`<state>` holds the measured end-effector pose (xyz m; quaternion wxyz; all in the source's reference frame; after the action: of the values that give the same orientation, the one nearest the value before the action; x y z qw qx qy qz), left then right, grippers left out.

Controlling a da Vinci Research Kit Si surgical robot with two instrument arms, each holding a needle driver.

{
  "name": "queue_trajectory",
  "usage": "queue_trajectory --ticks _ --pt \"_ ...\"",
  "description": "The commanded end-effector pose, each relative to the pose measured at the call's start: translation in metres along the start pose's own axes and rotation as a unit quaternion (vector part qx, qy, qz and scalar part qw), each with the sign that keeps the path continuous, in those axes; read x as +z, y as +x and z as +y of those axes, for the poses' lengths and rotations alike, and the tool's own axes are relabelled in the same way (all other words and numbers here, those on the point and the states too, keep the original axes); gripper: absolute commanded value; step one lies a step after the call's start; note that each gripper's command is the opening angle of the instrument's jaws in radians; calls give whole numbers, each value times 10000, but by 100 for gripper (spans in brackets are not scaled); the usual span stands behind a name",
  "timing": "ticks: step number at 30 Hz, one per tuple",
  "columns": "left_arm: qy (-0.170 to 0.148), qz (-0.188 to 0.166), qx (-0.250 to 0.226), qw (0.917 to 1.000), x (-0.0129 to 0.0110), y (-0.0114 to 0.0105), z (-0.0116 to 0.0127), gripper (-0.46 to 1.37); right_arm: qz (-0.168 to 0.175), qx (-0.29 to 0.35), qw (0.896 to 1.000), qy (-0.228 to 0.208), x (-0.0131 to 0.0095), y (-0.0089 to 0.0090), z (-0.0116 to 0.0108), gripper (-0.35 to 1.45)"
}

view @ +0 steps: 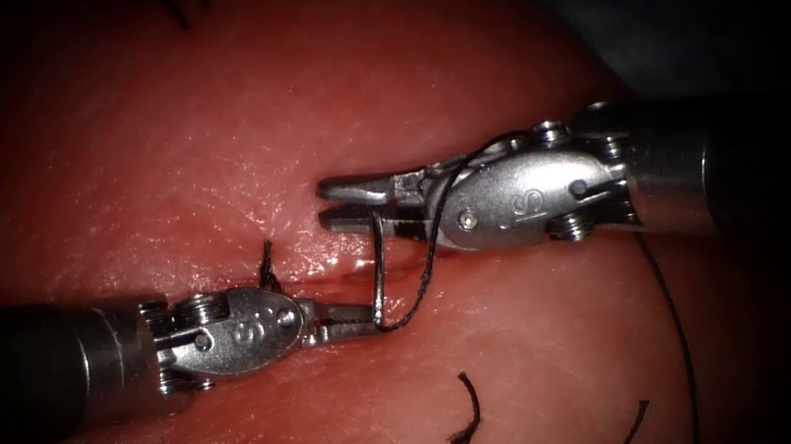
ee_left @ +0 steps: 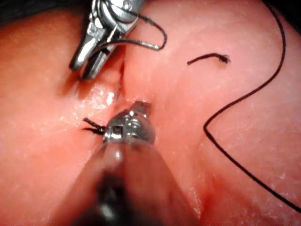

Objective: Wound Closure
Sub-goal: Use the right gripper to throw the needle through the top of the wound

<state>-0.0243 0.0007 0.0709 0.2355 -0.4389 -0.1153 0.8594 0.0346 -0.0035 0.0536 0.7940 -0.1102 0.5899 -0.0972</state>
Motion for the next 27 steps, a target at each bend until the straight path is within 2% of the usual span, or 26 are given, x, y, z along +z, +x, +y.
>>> queue_trajectory --ticks 1,9,16,20,22,24,27 --pt "-13 1 12 10000 1 -3 0 -35 6 11 10000 -22 -1 0 2 -35" --pt "-17 -10 81 10000 1 -12 0 -35 1 130 9999 2 -4 -4 17 -35" --pt "-18 -11 83 10000 0 -13 0 -35 -75 1103 9938 70 2 -8 42 -35" --pt "-18 -11 85 10000 -2 -14 1 -35 -108 1610 9867 176 10 -13 51 -35" --pt "-19 -11 86 10000 -2 -14 1 -35 -122 1994 9797 166 13 -15 53 -35" --pt "-22 -11 87 10000 -3 -14 1 -35 -187 2664 9635 198 19 -18 55 -35" --pt "-24 -11 86 10000 -3 -14 1 -35 -246 2726 9610 386 25 -20 54 -35"
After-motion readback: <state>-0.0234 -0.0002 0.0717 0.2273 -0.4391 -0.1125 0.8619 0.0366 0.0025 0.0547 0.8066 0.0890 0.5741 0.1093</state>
